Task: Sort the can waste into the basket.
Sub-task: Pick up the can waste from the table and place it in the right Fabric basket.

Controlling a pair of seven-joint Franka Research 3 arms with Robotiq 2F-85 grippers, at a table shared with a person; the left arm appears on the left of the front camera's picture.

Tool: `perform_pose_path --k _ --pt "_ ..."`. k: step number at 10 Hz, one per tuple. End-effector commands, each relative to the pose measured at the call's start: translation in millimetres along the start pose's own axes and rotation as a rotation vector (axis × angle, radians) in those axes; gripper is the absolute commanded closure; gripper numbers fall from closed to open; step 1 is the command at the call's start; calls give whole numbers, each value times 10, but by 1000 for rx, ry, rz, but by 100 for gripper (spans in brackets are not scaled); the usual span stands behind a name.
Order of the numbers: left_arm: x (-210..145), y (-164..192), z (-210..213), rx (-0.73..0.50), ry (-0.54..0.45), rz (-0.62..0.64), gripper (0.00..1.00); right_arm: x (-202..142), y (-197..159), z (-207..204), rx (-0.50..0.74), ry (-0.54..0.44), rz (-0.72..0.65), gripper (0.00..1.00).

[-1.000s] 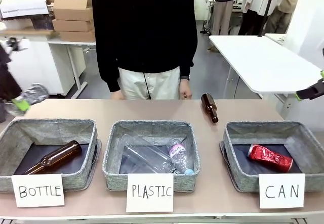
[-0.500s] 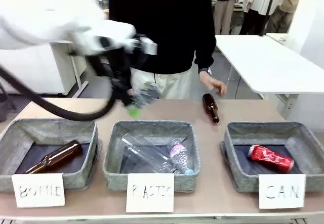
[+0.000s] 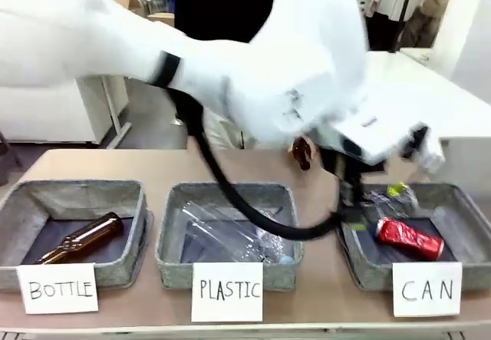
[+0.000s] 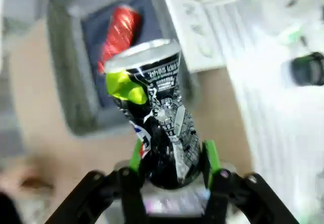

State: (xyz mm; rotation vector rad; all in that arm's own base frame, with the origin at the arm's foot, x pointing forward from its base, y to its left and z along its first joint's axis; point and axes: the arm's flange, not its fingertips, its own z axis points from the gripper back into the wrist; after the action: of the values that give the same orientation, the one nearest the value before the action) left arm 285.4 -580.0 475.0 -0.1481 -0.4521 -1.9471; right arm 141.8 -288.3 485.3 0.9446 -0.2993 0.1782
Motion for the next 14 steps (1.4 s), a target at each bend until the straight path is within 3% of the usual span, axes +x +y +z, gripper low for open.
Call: perform_pose_path --k 1,3,6,7,14 --pt "215 289 -303 133 -3 -50 46 222 218 -42 -7 60 51 0" --pt "295 353 -640 184 48 -51 46 222 218 -42 -7 60 51 0" --pt "337 365 -764 125 69 -13 46 222 218 -42 -7 60 51 0" --pt "321 431 -731 85 76 -2 1 222 218 -42 -7 60 51 0" --pt "260 434 -642 38 83 57 0 222 218 -42 -7 60 51 0"
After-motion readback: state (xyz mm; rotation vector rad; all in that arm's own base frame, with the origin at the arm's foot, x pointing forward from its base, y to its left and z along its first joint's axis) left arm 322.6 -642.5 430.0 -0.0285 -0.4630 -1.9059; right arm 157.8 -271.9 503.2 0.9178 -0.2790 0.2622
